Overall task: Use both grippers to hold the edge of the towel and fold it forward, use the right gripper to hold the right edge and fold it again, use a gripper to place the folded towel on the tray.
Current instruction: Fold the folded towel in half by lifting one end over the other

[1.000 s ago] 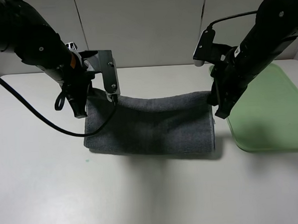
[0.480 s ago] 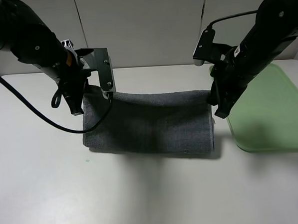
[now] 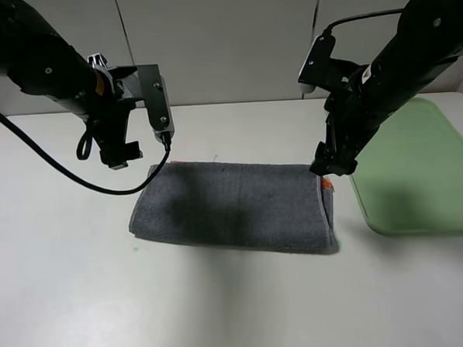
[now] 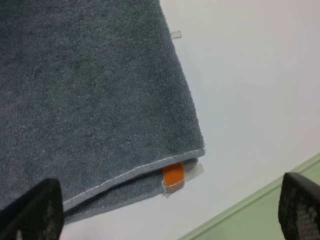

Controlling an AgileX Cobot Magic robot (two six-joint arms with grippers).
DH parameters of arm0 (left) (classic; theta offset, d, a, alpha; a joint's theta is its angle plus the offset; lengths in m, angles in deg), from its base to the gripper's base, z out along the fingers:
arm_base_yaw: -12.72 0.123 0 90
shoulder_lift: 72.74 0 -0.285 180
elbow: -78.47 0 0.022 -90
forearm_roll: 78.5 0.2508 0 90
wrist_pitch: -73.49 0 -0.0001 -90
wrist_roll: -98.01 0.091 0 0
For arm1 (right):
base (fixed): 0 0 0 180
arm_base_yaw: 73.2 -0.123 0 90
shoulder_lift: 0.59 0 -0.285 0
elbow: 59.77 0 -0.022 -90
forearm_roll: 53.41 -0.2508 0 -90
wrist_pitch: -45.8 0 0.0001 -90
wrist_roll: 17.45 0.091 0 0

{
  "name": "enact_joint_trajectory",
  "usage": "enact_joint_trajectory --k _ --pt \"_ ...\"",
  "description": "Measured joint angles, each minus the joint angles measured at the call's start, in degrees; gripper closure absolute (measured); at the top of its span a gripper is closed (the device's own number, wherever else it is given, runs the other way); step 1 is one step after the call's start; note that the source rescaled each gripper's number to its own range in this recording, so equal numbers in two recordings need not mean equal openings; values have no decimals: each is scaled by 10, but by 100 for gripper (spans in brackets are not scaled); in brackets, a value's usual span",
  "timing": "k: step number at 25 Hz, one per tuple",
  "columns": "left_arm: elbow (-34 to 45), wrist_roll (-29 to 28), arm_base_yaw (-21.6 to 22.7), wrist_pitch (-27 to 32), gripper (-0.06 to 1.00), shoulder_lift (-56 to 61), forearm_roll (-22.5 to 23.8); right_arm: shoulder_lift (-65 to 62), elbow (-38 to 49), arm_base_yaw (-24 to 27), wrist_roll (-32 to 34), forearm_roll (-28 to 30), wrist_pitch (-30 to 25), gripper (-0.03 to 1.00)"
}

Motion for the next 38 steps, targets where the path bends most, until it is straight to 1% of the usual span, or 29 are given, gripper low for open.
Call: enact_joint_trajectory --k 14,16,19,23,29,38 --pt "0 0 0 -6 1 0 -1 0 0 0 2 0 -1 -3" --pt "0 -2 0 -6 -3 0 -2 0 0 0 2 0 -2 -3" --pt "0 -15 0 -6 -5 0 -2 0 0 0 2 0 -2 -3" --pt "0 -25 0 -6 -5 0 -3 0 0 0 2 0 -2 -3" --pt "0 -25 0 -21 -5 0 -3 0 0 0 2 0 -2 -3" --pt "0 -26 0 -20 -6 0 -3 0 0 0 11 0 0 -3"
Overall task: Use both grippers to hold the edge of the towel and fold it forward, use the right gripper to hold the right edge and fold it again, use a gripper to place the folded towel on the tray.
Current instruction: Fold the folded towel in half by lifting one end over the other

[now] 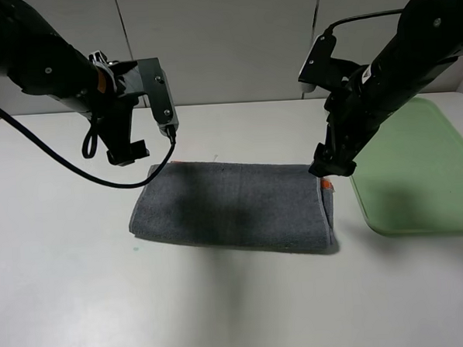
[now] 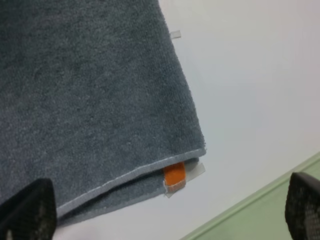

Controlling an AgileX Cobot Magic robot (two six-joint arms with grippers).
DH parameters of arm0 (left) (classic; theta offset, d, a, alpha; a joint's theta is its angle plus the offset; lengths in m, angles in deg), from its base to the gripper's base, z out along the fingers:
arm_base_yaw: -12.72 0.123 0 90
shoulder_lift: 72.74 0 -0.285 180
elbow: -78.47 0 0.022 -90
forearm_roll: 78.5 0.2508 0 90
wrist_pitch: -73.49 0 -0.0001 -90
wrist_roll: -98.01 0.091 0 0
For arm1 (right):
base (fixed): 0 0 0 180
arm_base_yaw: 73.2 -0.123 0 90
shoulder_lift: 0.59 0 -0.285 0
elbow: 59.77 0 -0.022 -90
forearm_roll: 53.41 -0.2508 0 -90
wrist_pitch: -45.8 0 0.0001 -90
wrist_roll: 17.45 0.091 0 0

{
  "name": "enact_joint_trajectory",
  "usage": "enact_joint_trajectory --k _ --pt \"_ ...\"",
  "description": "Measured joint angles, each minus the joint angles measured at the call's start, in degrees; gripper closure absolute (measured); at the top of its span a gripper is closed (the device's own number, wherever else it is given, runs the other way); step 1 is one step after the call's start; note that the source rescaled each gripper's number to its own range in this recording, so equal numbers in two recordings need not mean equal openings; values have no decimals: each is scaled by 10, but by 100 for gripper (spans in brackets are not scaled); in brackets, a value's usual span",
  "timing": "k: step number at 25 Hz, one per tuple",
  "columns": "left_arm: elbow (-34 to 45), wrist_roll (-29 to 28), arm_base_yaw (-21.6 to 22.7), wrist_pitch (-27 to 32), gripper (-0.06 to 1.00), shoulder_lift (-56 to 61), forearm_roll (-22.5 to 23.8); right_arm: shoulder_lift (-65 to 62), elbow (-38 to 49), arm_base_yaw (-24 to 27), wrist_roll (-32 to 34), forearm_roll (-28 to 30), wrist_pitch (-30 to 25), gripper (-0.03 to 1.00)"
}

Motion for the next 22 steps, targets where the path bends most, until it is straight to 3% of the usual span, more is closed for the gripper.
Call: enact_joint_trajectory --k 3,10,12,16,22 --pt "0 -24 0 30 -6 10 0 0 0 0 4 0 0 -3" --pt "1 -183 0 144 -6 114 -1 0 0 0 4 0 2 -3" --pt "1 -206 0 194 -6 155 -2 0 0 0 5 0 3 -3" --pt "1 -221 0 281 -6 240 -29 0 0 0 6 0 14 -3" --pt "16 -224 0 340 -6 389 -106 0 0 0 23 0 30 -3"
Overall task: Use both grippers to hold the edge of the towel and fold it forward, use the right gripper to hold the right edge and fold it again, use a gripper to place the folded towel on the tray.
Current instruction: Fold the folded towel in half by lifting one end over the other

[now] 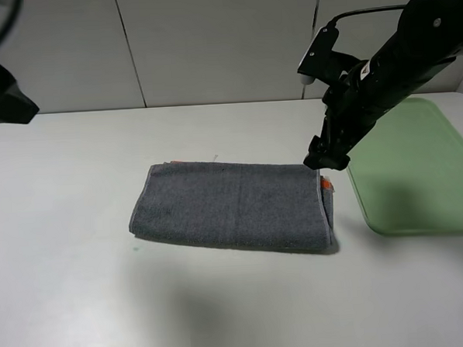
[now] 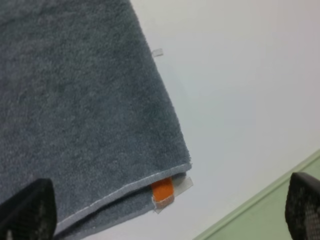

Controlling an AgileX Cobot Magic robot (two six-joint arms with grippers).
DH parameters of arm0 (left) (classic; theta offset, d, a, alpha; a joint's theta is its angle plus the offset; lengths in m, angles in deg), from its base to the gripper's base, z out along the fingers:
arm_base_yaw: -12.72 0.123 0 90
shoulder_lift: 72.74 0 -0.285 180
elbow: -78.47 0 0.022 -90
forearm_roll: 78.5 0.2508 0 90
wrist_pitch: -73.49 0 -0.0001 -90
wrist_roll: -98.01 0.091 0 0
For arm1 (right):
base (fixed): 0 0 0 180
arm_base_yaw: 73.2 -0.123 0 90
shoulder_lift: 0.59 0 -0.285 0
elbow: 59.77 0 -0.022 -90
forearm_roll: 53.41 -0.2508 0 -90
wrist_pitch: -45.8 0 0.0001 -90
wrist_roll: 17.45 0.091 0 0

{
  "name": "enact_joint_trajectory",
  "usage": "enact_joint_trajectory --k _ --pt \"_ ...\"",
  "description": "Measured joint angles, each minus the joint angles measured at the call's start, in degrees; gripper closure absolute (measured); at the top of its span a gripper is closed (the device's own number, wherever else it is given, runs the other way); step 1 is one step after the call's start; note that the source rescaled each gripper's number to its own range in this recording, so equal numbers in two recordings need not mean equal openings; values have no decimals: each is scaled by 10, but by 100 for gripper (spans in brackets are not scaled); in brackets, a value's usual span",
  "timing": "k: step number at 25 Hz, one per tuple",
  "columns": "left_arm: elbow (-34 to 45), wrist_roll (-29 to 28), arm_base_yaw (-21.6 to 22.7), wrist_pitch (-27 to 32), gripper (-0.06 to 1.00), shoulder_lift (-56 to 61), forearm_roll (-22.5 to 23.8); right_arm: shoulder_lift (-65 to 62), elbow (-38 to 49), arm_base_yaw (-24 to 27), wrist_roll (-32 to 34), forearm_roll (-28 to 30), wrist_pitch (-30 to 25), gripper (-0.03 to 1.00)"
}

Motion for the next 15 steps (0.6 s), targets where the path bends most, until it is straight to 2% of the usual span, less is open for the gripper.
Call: enact_joint_trajectory --k 3,7,11,15 --pt "42 0 0 10 -6 81 -29 0 0 0 6 0 1 -3" --pt "95 -10 0 28 -6 159 -41 0 0 0 11 0 1 -3" --pt "192 -49 0 41 -6 310 -53 0 0 0 15 -1 1 -3" --pt "257 -59 0 47 -6 429 -92 0 0 0 20 -1 1 -3"
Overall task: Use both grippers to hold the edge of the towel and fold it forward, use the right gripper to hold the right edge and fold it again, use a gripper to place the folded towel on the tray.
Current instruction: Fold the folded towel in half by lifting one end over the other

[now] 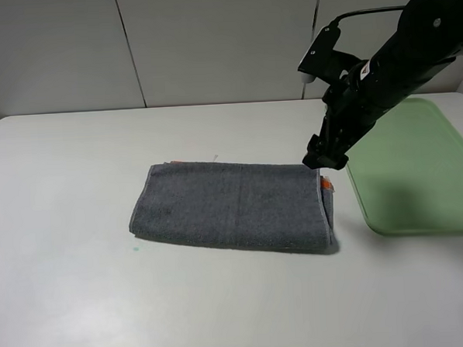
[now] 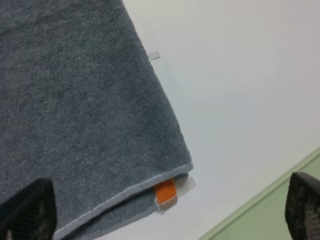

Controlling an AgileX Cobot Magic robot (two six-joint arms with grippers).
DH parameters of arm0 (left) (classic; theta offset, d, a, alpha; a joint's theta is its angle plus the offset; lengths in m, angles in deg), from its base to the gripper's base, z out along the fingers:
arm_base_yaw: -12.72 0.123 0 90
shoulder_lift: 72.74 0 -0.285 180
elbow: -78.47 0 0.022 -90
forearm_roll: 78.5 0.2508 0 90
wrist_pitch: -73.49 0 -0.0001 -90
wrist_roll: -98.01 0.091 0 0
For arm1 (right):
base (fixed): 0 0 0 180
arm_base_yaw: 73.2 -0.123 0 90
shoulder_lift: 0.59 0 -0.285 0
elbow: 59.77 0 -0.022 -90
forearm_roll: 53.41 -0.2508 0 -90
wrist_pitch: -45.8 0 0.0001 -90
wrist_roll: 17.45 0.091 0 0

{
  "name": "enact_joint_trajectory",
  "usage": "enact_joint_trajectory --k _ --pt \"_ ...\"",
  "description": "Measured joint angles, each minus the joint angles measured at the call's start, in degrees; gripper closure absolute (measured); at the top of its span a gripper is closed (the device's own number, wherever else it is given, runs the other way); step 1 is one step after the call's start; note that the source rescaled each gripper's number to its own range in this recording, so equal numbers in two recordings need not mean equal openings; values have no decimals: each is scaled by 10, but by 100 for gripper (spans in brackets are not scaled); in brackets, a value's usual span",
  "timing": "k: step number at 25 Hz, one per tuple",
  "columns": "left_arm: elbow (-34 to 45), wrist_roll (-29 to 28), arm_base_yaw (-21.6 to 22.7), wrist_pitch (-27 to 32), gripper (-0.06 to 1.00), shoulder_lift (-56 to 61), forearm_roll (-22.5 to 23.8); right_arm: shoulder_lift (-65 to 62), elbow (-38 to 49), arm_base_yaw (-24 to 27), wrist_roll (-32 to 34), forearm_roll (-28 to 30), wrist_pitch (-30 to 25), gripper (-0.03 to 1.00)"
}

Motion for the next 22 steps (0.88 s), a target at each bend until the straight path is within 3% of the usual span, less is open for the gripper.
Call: enact_joint_trajectory --k 5,10,17,22 --pt "33 -1 0 22 -6 102 -45 0 0 0 2 0 0 -3" --pt "33 -2 0 93 -6 147 -54 0 0 0 4 0 0 -3" --pt "33 -6 2 100 -6 152 -54 0 0 0 4 0 0 -3" --pt "33 -15 55 99 -6 152 -54 0 0 0 4 0 -1 -3"
